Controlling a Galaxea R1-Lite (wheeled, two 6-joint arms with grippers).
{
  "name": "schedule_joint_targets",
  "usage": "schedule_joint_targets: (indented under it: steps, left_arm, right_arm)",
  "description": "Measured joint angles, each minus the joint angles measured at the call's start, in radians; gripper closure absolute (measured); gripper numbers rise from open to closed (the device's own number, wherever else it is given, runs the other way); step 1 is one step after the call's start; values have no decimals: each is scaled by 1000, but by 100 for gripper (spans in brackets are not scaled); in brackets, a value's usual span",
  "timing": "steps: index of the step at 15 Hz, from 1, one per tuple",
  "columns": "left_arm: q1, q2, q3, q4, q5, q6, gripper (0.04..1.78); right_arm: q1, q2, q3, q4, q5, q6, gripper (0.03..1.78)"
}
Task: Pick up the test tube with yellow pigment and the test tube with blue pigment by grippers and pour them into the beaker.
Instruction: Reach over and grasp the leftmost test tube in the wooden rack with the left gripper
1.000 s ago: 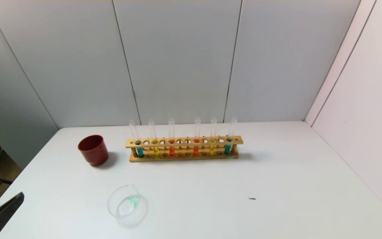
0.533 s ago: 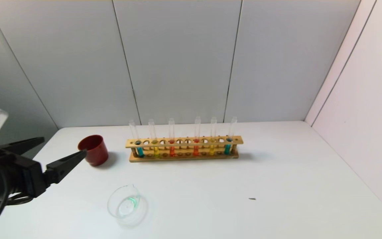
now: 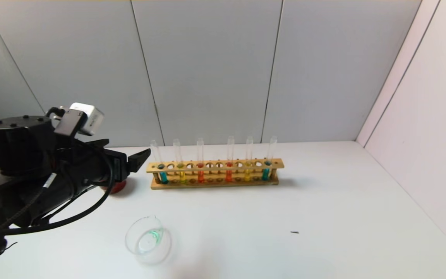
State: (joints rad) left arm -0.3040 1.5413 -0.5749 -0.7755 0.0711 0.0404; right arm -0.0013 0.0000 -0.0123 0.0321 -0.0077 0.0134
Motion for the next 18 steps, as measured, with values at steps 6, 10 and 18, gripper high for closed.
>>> schedule_joint_targets:
  steps: [6,10,18]
  left_arm:
    - [4,253,-72,-197,45,-16,7]
    - [31,371,-130,-232,43,-18,7]
    - [48,506,-203,-283,39,-24,7]
  right_arm:
    - [0,0,0,0,0,0,11]
    - [0,0,0,0,0,0,11]
    - [0,0,0,0,0,0,11]
